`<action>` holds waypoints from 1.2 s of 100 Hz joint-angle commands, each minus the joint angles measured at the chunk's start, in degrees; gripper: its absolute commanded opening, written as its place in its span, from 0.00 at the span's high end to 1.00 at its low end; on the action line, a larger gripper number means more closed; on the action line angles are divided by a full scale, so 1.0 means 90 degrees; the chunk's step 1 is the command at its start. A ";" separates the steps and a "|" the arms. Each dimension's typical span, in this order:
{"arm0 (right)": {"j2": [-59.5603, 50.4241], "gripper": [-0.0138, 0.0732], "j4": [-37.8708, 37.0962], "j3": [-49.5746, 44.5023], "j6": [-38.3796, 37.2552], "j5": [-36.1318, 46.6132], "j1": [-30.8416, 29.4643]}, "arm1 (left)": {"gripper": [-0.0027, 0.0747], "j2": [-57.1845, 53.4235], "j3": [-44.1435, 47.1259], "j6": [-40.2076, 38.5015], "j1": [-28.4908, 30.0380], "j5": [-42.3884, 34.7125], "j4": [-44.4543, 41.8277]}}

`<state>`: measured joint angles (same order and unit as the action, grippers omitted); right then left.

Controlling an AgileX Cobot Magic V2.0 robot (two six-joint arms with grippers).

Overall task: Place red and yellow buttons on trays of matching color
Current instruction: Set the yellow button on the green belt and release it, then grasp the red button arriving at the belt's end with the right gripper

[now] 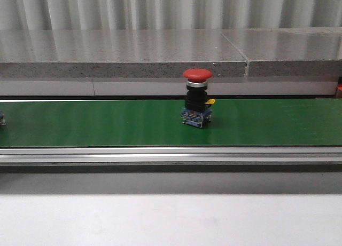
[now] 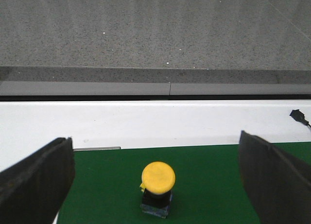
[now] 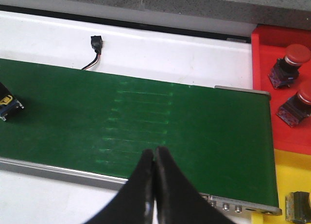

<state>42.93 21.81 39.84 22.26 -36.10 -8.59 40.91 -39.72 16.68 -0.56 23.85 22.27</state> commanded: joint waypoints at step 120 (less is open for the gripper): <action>-0.0038 0.90 0.0110 0.0158 0.0069 0.0626 -0.0002 | 0.99 -0.2482 0.1650 0.0068 -0.0054 -0.0231 0.0261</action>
<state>42.93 21.81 39.84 22.26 -33.22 -8.59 18.19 -23.30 17.23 -0.56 25.92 23.36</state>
